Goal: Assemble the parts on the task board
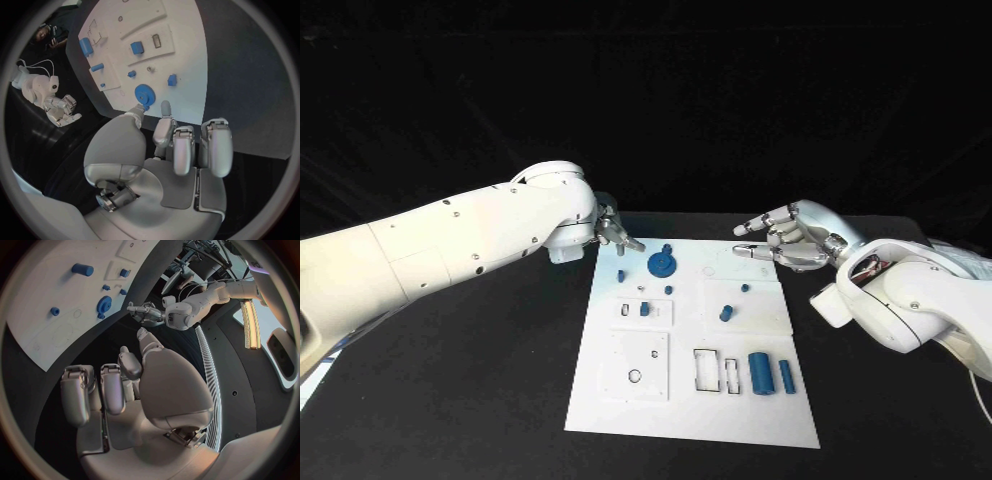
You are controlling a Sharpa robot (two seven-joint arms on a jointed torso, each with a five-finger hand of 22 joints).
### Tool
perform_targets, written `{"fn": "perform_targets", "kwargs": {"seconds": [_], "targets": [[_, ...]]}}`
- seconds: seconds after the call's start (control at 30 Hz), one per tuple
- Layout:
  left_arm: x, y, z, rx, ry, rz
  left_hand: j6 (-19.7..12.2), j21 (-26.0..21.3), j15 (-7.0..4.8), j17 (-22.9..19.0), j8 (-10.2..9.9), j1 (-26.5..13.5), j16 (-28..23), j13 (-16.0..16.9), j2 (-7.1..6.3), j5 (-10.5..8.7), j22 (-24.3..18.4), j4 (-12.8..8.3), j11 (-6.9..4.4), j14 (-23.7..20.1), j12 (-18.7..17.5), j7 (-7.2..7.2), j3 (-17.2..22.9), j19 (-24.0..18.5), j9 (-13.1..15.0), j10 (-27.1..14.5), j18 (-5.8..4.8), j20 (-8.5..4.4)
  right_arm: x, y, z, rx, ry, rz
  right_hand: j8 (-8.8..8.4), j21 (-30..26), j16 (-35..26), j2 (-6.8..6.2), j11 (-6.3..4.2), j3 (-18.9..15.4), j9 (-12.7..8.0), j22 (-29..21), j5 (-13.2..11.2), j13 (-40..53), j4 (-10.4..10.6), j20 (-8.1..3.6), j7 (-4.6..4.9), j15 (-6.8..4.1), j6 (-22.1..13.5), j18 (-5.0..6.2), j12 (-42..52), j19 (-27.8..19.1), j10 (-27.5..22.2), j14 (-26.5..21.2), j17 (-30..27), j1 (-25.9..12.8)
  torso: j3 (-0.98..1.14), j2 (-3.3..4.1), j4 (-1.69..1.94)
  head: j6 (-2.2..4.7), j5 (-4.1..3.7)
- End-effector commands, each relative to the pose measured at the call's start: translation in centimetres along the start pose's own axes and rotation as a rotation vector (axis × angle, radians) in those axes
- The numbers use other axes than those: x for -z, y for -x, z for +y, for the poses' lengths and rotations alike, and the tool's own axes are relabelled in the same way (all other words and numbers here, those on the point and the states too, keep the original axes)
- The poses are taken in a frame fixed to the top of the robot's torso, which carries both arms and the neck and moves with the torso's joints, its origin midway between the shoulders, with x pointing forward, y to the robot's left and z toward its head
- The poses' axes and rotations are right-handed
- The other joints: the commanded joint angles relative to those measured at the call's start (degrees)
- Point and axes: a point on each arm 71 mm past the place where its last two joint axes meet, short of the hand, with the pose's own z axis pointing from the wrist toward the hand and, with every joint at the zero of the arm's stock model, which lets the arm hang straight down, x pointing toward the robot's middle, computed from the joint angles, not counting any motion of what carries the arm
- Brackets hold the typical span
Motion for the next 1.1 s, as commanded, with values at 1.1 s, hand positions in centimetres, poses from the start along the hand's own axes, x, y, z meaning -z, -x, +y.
{"fn": "perform_targets", "kwargs": {"seconds": [1.1], "targets": [[-2.6,-1.8,0.9,-0.115,0.117,0.149,2.2,-0.4,0.16,15.1,-0.1,3.2,0.2,0.0,0.72,0.24,9.6,-0.4,-0.18,6.0,-0.1,-0.42,-1.2,2.7,-0.5,0.0,-0.21,0.35,-0.1,-0.4,0.0,0.005,0.007,0.016,0.25,-0.3,-0.1,0.47,-0.22,-0.4,0.1,7.0,0.3,0.0,0.1,-0.01,0.01,0.04,0.4,0.88,-0.2,-0.4,-0.3,3.1,1.3,-0.4,0.01,0.0,-0.05,-0.69,0.51]]}}
